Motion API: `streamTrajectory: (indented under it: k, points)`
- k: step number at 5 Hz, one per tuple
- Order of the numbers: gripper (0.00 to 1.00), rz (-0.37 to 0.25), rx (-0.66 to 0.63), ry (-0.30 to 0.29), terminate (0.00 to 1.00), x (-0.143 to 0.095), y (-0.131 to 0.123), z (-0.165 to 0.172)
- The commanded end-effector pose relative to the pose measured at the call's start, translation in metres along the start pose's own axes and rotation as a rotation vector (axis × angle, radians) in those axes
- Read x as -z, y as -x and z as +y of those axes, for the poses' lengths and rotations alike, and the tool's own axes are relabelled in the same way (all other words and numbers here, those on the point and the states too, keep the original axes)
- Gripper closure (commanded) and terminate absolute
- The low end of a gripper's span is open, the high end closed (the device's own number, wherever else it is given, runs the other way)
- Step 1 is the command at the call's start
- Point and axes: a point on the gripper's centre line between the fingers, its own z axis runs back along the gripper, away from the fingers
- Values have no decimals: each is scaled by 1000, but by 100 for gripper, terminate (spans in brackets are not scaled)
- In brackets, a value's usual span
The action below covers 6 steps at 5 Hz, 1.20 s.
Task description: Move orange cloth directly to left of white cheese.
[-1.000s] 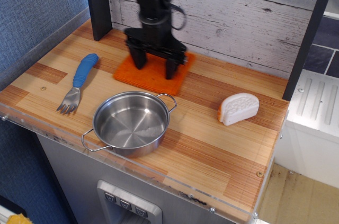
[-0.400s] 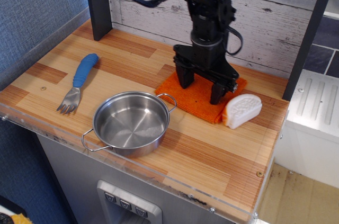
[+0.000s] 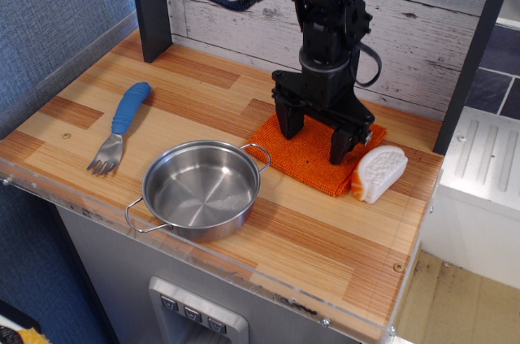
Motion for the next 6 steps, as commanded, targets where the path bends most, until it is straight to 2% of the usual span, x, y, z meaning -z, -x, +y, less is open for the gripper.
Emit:
streamTrajectory:
  k: [1, 2, 5, 6]
  points:
    - [0, -147, -9, -23, 0, -50, -27, 18]
    - [0, -207, -8, -47, 0, -79, -29, 21]
    - [0, -207, -8, -47, 0, -79, -29, 21]
    - [0, -207, -8, -47, 100, -79, -29, 21]
